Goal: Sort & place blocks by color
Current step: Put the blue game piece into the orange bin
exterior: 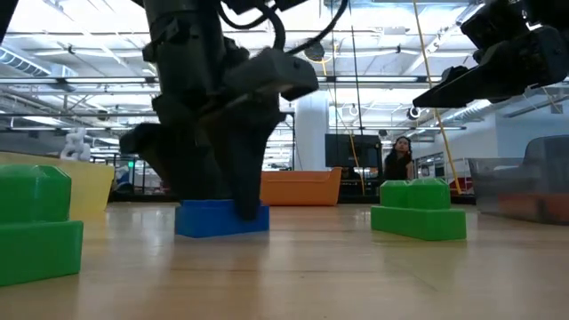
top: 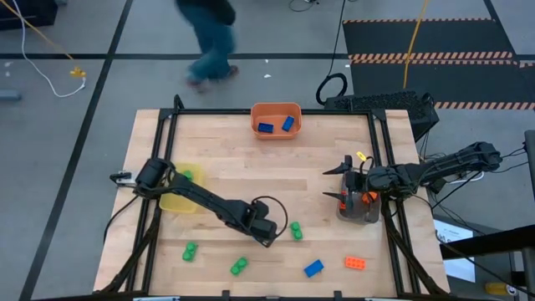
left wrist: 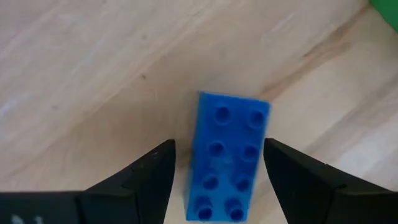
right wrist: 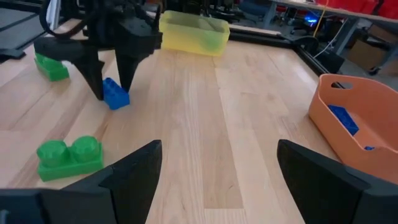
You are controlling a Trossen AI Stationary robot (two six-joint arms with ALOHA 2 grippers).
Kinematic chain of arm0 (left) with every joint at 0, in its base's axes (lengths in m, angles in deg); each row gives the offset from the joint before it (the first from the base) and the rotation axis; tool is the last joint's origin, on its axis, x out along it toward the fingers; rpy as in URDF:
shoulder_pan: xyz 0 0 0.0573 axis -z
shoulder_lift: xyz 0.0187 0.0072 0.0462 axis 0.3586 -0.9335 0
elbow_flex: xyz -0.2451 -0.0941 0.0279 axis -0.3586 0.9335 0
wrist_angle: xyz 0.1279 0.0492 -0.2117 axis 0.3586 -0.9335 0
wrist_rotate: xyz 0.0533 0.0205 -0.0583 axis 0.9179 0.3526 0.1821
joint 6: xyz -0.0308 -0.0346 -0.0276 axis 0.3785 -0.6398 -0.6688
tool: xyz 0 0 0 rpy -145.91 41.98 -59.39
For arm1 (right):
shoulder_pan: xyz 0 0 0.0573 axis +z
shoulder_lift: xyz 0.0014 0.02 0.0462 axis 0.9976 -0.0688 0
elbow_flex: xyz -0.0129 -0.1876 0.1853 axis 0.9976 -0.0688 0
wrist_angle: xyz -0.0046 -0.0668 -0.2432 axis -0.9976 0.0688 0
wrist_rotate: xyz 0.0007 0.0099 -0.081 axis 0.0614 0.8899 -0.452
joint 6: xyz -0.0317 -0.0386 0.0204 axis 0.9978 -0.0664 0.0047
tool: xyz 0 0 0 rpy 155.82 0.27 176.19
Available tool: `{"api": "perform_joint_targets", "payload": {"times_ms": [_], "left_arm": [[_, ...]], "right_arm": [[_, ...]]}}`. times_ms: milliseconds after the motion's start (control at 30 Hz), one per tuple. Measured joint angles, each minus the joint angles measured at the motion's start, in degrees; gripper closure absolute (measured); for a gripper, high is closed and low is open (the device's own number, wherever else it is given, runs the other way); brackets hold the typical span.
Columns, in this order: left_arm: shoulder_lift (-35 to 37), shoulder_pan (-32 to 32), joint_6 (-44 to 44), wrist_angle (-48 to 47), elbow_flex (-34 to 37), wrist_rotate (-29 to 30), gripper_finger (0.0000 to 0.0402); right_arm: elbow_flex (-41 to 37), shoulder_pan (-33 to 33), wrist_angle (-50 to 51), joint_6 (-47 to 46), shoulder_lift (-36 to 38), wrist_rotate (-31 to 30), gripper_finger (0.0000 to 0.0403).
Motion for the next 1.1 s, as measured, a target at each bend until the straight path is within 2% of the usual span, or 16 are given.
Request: {"api": "perform_joint_targets", "payload": {"times_ms": [233,400,467,533,700,900,1100], "left_arm": [[-1.4,-1.6,7.9,-3.4,-0.3,1.6,0.0170],[-1.3,-5.3,18.7,-4.0,-1.2,6.1,0.0264],[-1.6,-7.7,24.8,-4.0,-2.7,9.9,0.0261],[-1.6,-10.2,30.7,-4.1,-4.5,10.5,0.0261],[-1.4,-16.2,44.6,-4.2,-9.6,9.3,0.0261],[-1.4,-25.9,60.2,-9.9,-18.9,10.9,0.0261],[-1.3,-37.5,71.1,-11.0,-29.2,11.3,0.0261]], "right_arm": [[0.0,0.0,0.1,-0.4,-0.1,-0.1,0.0092],[0.0,0.0,0.1,-0.5,-0.1,-0.2,0.0092],[0.0,0.0,0.1,-1.3,-0.1,-0.3,0.0092],[-0.1,0.0,-0.1,-2.5,-0.1,-0.3,0.0092],[-1.8,0.0,-0.6,-6.8,-0.1,-1.7,0.0092],[-5.0,0.0,-2.9,-9.0,-0.1,-3.4,0.0092],[-6.6,0.0,-8.5,-9.0,-0.1,-3.2,0.0092]]}}
